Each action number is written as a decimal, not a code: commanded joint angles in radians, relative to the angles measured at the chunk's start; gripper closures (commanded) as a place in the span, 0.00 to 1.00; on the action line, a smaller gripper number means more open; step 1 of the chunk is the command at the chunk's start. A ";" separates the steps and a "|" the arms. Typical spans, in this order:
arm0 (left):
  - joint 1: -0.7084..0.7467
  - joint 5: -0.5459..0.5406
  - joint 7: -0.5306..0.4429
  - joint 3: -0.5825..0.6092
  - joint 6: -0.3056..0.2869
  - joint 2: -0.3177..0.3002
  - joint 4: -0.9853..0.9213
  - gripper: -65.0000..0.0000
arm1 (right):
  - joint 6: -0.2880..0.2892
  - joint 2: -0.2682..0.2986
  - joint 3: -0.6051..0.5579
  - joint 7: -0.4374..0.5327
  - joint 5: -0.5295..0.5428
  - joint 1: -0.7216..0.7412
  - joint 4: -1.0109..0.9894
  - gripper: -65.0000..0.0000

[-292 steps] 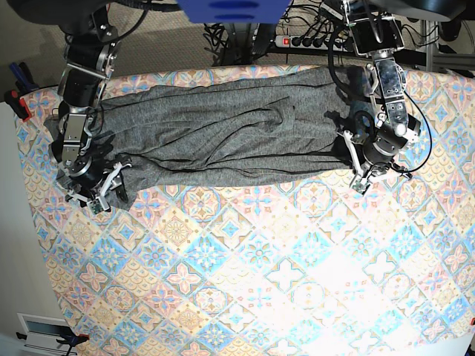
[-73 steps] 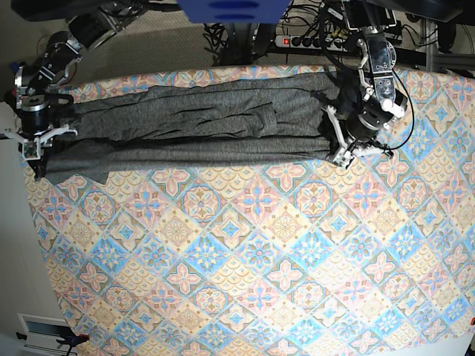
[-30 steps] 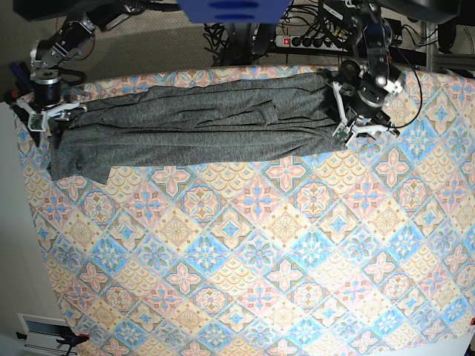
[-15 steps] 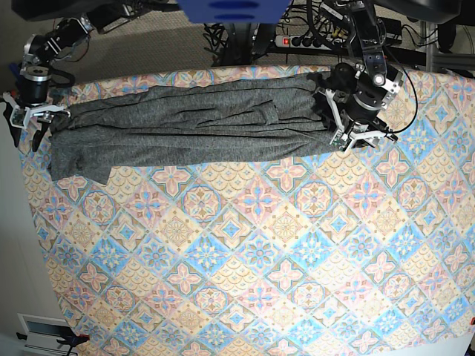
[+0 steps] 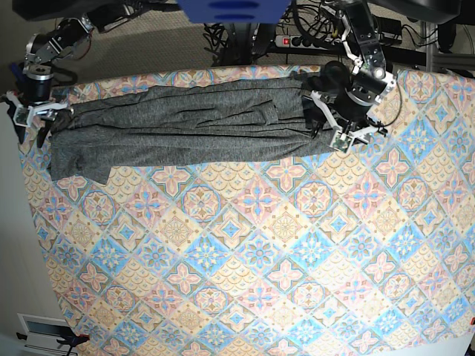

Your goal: Layout the t-shirt on the table in an organized manner, then fold the t-shirt properly

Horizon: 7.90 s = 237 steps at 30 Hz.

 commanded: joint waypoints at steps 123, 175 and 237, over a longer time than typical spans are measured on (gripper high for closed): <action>-0.302 -0.530 0.294 0.510 0.004 -0.080 -0.223 0.91 | -0.006 -0.005 0.008 0.184 -0.036 -0.072 -0.031 0.58; -0.067 -0.527 0.067 0.354 0.004 -0.164 -0.186 0.68 | -0.006 -0.005 0.008 0.184 -0.036 -0.072 -0.082 0.58; -0.171 -0.521 0.010 0.308 0.004 -0.290 -0.096 0.68 | -0.006 -0.029 -0.139 -1.395 0.695 0.261 0.165 0.47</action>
